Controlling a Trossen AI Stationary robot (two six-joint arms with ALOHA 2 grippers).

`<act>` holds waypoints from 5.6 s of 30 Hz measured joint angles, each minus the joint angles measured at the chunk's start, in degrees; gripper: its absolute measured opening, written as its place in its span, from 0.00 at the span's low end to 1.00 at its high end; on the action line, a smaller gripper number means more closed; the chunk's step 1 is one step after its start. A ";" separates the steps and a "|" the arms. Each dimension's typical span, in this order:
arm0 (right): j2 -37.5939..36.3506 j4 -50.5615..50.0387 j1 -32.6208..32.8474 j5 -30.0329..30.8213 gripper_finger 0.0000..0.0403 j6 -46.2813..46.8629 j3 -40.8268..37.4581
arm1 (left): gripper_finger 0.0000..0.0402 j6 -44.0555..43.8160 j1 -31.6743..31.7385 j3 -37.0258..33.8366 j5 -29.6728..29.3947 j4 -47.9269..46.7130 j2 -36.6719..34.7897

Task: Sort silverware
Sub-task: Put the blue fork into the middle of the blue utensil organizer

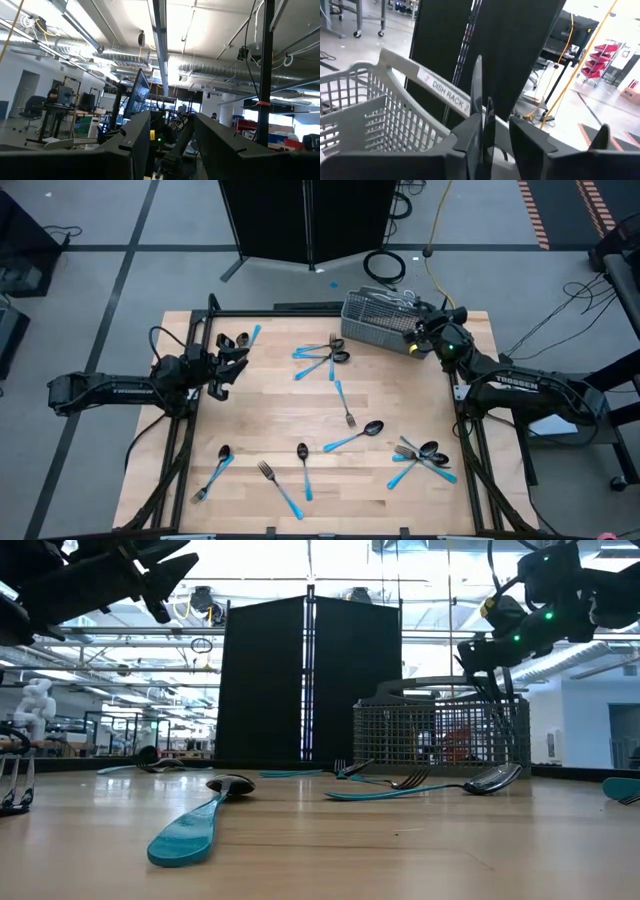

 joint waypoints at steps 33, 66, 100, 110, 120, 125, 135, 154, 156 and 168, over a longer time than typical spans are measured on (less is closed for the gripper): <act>13.78 -15.40 24.53 -60.21 0.24 10.91 28.83 | 0.37 -1.27 -0.01 0.02 -1.07 -14.81 0.27; 28.97 -19.42 43.44 -48.18 0.24 19.69 28.76 | 0.37 3.12 -28.57 17.12 -19.54 -32.86 27.43; 27.89 -63.99 70.28 -48.54 0.24 96.42 28.79 | 0.37 7.97 -35.42 22.71 -19.23 -35.27 36.50; 30.36 -72.30 75.29 -42.24 0.24 96.14 28.81 | 0.37 7.67 -35.34 22.69 -19.00 -28.50 36.50; 34.26 -72.20 77.30 -42.22 0.24 94.93 28.81 | 0.37 7.09 -37.97 22.69 -14.14 -25.11 36.50; 37.28 -72.72 78.07 -42.31 0.24 94.89 28.81 | 0.37 6.01 -38.96 22.69 -14.21 -25.25 36.50; 38.80 -75.28 78.03 -41.92 0.24 94.26 28.81 | 0.37 6.03 -39.45 22.69 -14.29 -25.35 36.50; 44.77 -71.39 78.74 -41.48 0.13 94.47 29.20 | 0.37 6.16 -39.43 22.67 -14.34 -25.79 36.50; 43.91 -71.42 78.73 -41.76 0.05 94.28 29.08 | 0.37 6.53 -39.43 22.67 -14.34 -25.77 36.50; 33.29 -81.38 78.62 -34.38 0.01 90.62 36.16 | 0.37 8.00 -39.39 22.64 -14.80 -25.73 36.50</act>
